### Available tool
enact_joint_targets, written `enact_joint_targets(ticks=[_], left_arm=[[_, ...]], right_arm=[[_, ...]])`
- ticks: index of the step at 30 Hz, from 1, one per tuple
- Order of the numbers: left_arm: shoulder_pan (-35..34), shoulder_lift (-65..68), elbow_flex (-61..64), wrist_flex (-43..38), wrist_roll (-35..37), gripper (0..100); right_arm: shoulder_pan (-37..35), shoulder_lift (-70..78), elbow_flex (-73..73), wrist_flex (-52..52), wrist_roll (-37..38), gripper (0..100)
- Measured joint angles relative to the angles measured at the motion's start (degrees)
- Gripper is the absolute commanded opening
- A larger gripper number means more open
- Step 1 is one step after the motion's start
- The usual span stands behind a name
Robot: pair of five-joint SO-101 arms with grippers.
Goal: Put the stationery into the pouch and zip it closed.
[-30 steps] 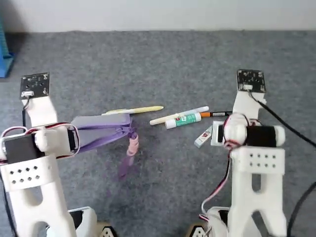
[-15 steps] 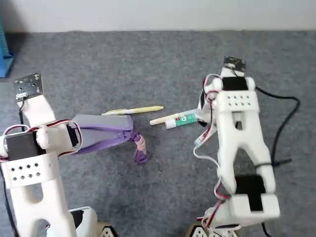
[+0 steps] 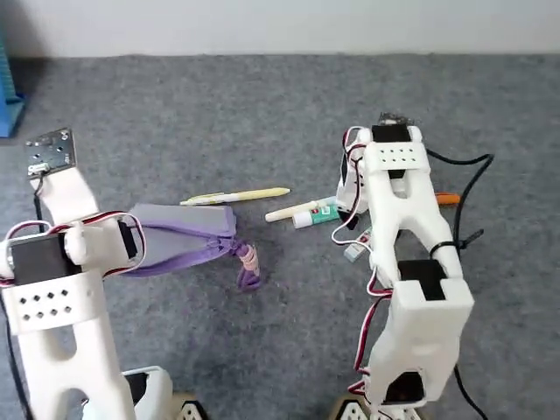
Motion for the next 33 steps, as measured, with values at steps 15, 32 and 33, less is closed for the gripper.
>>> enact_joint_targets(ticks=[15, 32, 33], left_arm=[[0.1, 0.0, 0.0, 0.0, 0.8, 1], [0.6, 0.0, -3.1, 0.8, 5.5, 1], [1.2, 0.0, -3.5, 0.8, 5.9, 1]], right_arm=[[2.3, 7.6, -0.1, -3.7, 0.0, 0.5], [-7.8, -27.7, 0.0, 12.3, 9.5, 0.8], [-8.6, -30.5, 0.0, 12.4, 9.5, 0.8]])
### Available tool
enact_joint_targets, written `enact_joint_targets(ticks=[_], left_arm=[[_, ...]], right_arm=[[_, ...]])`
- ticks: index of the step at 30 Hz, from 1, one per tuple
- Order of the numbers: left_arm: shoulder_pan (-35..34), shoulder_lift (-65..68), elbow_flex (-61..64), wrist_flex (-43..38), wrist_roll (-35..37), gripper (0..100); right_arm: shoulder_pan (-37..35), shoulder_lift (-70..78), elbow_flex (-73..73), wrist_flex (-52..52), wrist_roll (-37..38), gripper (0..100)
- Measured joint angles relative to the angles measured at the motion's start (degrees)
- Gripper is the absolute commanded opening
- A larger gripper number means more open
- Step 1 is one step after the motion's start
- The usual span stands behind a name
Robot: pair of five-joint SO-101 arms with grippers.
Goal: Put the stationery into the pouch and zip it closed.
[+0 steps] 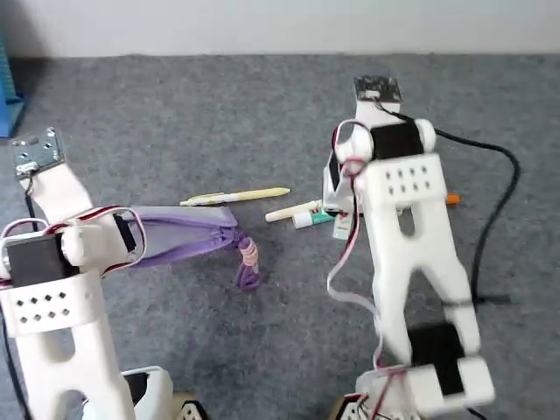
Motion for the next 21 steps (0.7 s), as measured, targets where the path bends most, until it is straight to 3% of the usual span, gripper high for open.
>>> enact_joint_targets(ticks=[8, 15, 21], left_arm=[[4.8, 0.0, -0.6, 0.1, 4.6, 1], [5.0, 2.0, -2.0, 0.2, 6.4, 1], [2.7, 11.9, -9.9, 0.2, 7.6, 1]], right_arm=[[-6.3, -18.5, 0.0, 0.1, 2.9, 0.8], [-14.2, -28.8, 0.0, -0.2, 4.4, 0.9], [-20.5, -33.2, -0.1, -9.8, 4.5, 0.9]])
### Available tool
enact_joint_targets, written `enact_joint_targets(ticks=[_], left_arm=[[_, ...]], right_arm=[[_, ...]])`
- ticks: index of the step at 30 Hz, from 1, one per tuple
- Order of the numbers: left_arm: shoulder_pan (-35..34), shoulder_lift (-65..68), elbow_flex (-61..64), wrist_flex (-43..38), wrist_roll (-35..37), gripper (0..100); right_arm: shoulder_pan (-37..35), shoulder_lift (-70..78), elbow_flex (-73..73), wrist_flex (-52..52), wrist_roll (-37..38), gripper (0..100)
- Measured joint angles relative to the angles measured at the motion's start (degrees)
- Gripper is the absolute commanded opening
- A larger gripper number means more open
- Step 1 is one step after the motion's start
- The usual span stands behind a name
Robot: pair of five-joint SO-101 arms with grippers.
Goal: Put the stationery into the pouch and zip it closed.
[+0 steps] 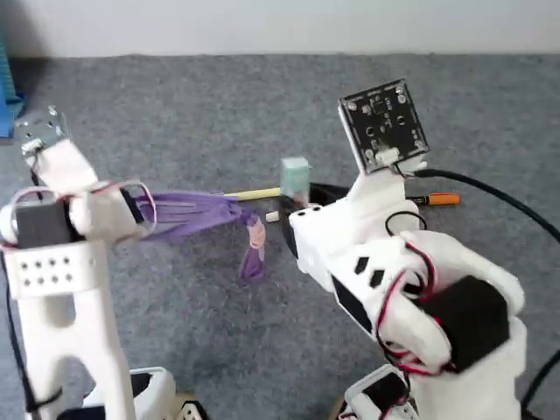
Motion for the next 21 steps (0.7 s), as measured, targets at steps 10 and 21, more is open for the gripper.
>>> enact_joint_targets(ticks=[10, 21], left_arm=[[-0.2, 6.5, -4.8, 0.0, 0.4, 1], [-0.2, 6.7, -4.8, 0.0, 0.4, 1]], right_arm=[[-8.5, -0.2, 12.3, -25.3, 1.1, 0.9], [-15.5, -0.1, 39.2, -60.0, 13.0, 0.9]])
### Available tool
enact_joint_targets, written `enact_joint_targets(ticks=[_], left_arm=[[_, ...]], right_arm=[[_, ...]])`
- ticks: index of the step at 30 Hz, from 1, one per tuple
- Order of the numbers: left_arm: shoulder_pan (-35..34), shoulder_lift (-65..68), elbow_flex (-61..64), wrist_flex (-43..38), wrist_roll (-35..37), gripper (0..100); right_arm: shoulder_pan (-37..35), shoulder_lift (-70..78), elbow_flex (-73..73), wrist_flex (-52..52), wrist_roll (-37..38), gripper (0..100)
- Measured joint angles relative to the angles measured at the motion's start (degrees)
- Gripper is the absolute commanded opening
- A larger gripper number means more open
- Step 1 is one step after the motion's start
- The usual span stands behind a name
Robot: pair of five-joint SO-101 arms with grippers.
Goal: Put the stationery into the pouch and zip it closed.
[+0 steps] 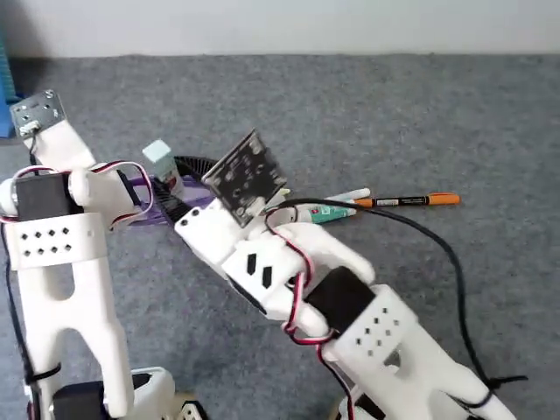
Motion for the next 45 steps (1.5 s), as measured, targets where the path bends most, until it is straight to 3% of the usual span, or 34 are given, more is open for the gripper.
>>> enact_joint_targets(ticks=[20, 25, 36, 40, 45], left_arm=[[0.0, 0.0, 0.0, 0.0, 0.1, 1], [0.0, 0.1, 0.0, -0.1, 0.1, 1], [0.1, 0.1, 0.0, -0.1, 0.1, 1], [0.0, 0.3, 0.0, -0.1, 0.1, 1], [0.0, 0.4, 0.0, -0.1, 0.1, 1]], right_arm=[[0.0, 4.0, 5.0, -10.0, 0.3, 1.7], [-0.1, 6.3, 5.0, -10.2, 0.3, 12.3], [-0.1, -0.7, 5.0, 0.6, 0.4, 11.8], [4.0, -7.3, 4.9, 7.7, -1.5, 11.7], [18.5, -11.6, 4.9, 19.8, -10.4, 11.9]])
